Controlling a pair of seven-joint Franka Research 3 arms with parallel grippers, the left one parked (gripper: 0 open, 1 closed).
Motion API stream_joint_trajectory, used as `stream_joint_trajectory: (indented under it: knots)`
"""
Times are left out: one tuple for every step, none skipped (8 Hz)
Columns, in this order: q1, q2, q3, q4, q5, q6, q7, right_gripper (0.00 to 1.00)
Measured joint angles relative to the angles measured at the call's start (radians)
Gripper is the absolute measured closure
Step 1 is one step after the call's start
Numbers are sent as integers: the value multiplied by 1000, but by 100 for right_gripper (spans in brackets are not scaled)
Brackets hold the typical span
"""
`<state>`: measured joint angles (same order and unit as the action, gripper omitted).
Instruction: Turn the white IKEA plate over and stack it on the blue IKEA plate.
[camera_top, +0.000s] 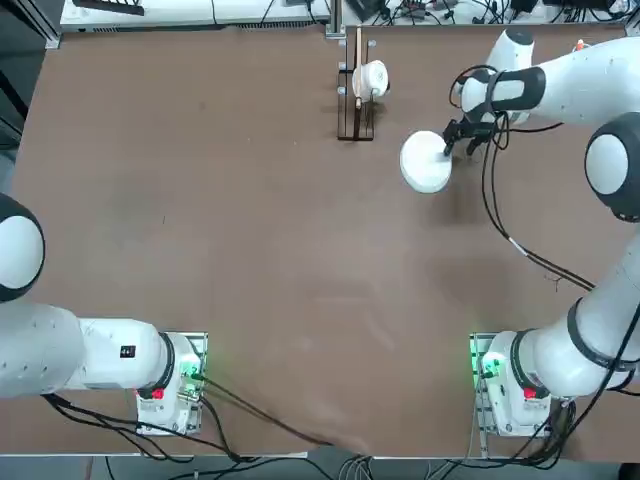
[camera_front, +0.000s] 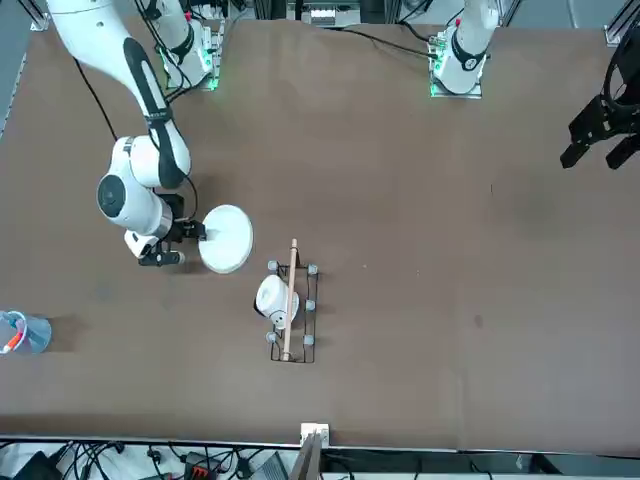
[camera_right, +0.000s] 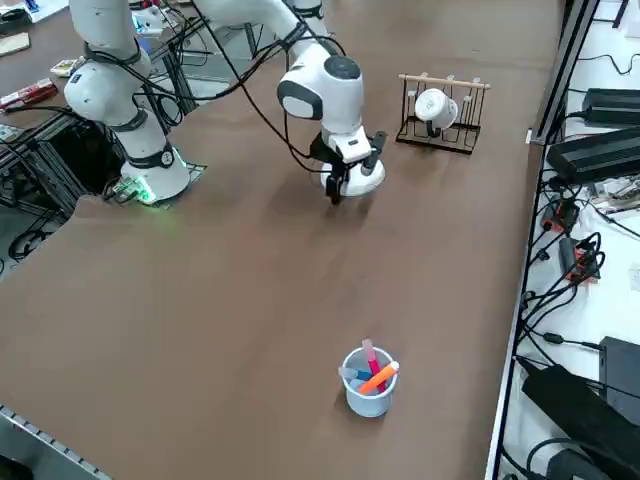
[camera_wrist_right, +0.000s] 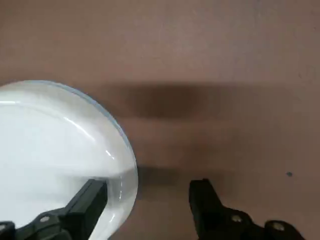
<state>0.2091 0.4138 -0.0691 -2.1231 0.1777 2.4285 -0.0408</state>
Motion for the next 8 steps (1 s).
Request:
stream_joint_trajectory:
  knots:
    - [-2,0,-1,0,-4,0,0,0]
    - [-7,-1,-2,4,-5,1,0,0]
    - [-9,-6,-2,28,-5,-20,-1,0]
    - [-9,-16,-2,88,-5,-103,0,0]
    - [-11,-30,-2,176,-5,-216,3,0]
    - [-15,-49,-5,260,-5,-304,5,0]
    - [-24,-74,-9,318,-5,-362,5,0]
    - [-36,-102,-12,358,-6,-414,5,0]
